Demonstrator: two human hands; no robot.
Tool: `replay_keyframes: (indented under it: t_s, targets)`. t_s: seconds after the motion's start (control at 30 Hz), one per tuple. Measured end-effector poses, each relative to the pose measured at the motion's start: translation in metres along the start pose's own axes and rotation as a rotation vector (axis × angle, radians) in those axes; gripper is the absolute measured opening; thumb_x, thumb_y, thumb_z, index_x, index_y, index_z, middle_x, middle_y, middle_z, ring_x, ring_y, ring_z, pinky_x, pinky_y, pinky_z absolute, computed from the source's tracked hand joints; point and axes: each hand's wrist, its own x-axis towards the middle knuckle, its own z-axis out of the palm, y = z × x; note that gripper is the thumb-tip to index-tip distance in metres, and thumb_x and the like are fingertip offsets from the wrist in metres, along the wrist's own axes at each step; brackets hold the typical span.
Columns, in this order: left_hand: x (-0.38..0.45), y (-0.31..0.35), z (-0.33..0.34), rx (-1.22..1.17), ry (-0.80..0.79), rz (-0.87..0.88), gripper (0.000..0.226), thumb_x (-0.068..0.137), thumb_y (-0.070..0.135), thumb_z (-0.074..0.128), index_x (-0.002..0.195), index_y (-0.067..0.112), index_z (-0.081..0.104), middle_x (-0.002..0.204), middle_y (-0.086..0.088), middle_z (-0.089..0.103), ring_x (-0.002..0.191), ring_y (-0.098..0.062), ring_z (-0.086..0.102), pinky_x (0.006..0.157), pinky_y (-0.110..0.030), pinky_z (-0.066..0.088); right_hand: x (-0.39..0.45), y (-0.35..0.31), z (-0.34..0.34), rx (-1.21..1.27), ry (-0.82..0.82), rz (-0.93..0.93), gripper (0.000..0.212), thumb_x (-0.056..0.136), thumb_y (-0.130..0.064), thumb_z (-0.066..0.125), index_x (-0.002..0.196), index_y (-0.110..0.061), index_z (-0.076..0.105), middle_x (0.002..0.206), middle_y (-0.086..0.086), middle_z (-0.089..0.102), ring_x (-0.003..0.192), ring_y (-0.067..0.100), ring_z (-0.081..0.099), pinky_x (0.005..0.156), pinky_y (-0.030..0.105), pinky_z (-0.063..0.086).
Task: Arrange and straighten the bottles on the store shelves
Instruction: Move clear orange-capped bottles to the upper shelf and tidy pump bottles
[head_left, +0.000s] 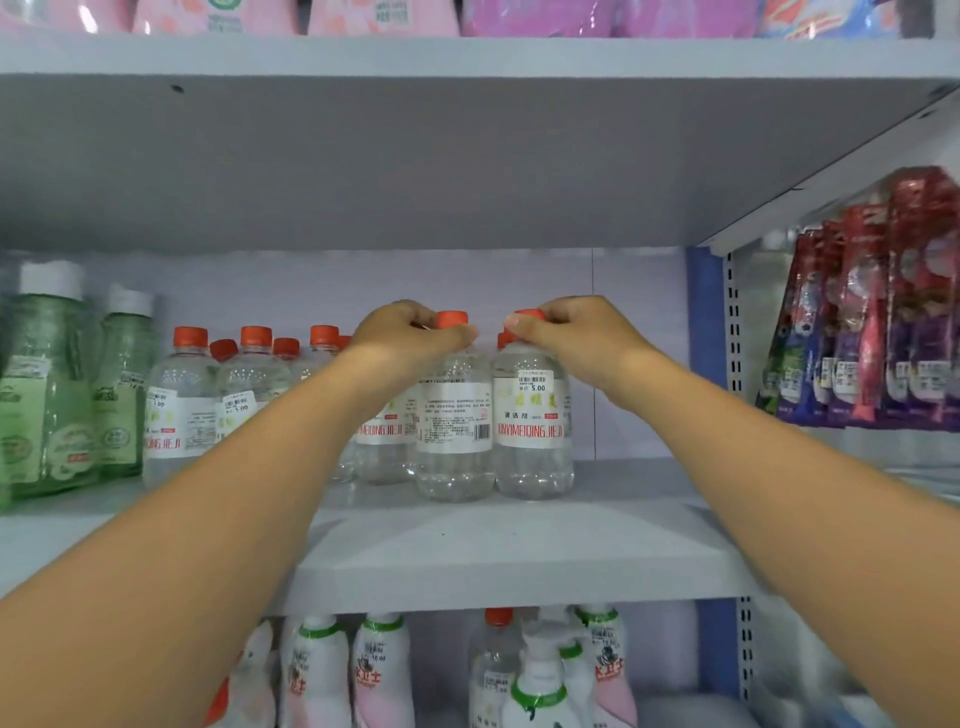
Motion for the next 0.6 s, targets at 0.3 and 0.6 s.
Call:
replay_keyframes:
  t_s: [0.3, 0.6]
  targets:
    - [-0.0025, -0.0019, -0.0046, -0.073, -0.031, -0.008, 0.02, 0.089, 0.049, 0.075, 0.096, 0.032, 0.069, 0.104, 0.015, 0.068, 0.094, -0.005, 0.061, 0.066, -0.023, 0.042, -0.0024, 0.0046, 0.0033, 0.063, 0.021, 0.059, 0.023, 0.092, -0.046, 0.071, 0.098, -0.024, 0.075, 0.1, -0.011, 0.077, 0.098, 0.01, 0.071, 0.084, 0.029, 0.052]
    - [-0.0057, 0.0001, -0.004, -0.092, -0.029, -0.028, 0.011, 0.095, 0.046, 0.066, 0.102, 0.038, 0.07, 0.102, 0.019, 0.066, 0.097, -0.007, 0.06, 0.086, -0.032, 0.042, -0.0038, 0.0044, 0.004, 0.071, 0.019, 0.087, 0.025, 0.092, -0.046, 0.069, 0.098, -0.023, 0.075, 0.099, -0.007, 0.078, 0.096, 0.012, 0.072, 0.078, 0.029, 0.051]
